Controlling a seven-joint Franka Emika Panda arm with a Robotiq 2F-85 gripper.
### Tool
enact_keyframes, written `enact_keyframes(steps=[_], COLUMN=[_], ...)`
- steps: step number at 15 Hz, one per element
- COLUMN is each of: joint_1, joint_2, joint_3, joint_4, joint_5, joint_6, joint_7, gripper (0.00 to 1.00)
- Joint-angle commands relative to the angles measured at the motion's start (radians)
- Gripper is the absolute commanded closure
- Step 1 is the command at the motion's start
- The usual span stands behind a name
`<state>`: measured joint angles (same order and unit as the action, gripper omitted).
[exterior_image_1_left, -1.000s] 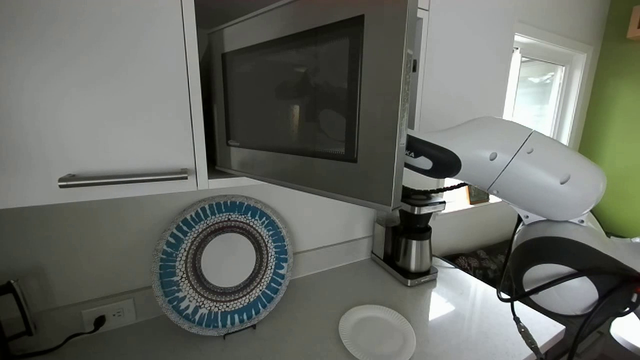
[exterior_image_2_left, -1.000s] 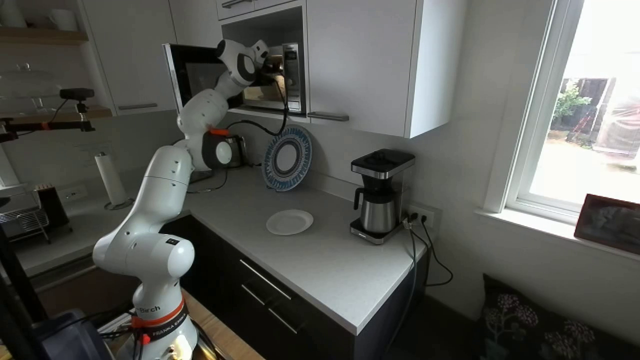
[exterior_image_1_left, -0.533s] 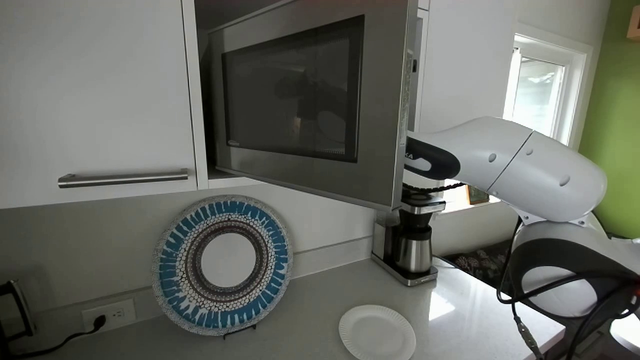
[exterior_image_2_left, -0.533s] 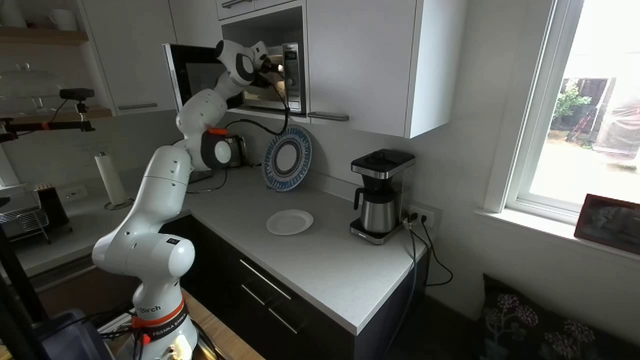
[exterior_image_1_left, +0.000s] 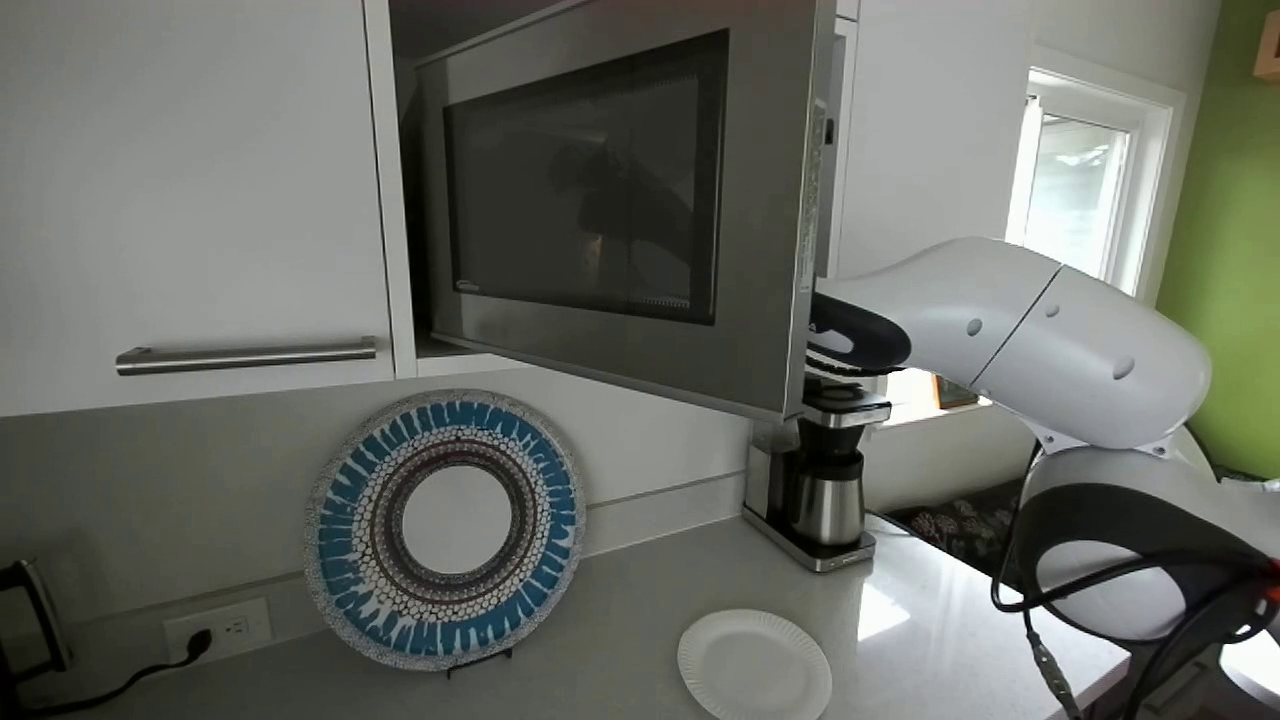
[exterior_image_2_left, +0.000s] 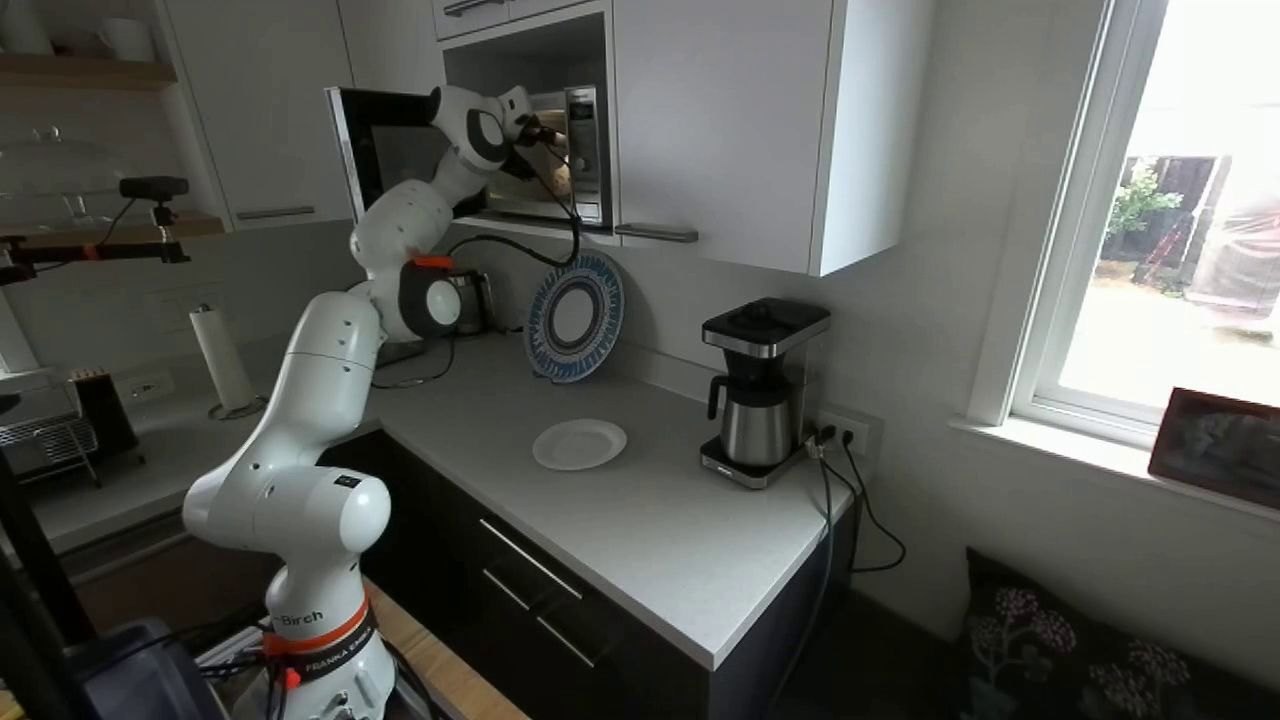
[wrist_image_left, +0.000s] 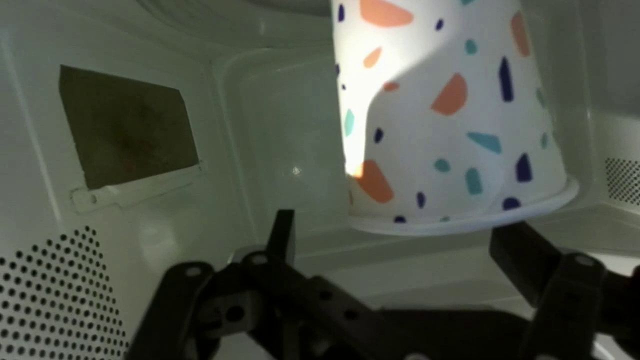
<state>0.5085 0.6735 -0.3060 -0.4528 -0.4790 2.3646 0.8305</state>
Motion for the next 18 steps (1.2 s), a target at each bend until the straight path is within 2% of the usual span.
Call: enact_keyframes(steps=[1,3,8,9,13,14,15,18], joint_1=[0.007,0.008,-0.011,-0.018,-0.019,-0.022,-0.015,-0.016], joint_2=[-0.001,-0.007,-0.034,-0.042,-0.062,-0.06,-0.024,-0.021], joint_3=[-0.025,-0.022,0.052,0.081,0.09,0.087,0.074,0.075], joint_4=[0.015,0.016,0.011,0.01,0.002,0.002,0.001,0.007], joint_5=[-0.049,-0.05,0.014,0.037,0.034,0.026,0.022,0.023], joint_6=[0.049,0.035,-0.026,-0.057,-0.092,-0.064,-0.084,-0.086], joint_7=[-0.005,-0.016,-0.221,-0.299,-0.447,-0.465,-0.391,-0.398], gripper=[0.0,0.0,0.0,0.0,0.0,0.0,0.0,0.0])
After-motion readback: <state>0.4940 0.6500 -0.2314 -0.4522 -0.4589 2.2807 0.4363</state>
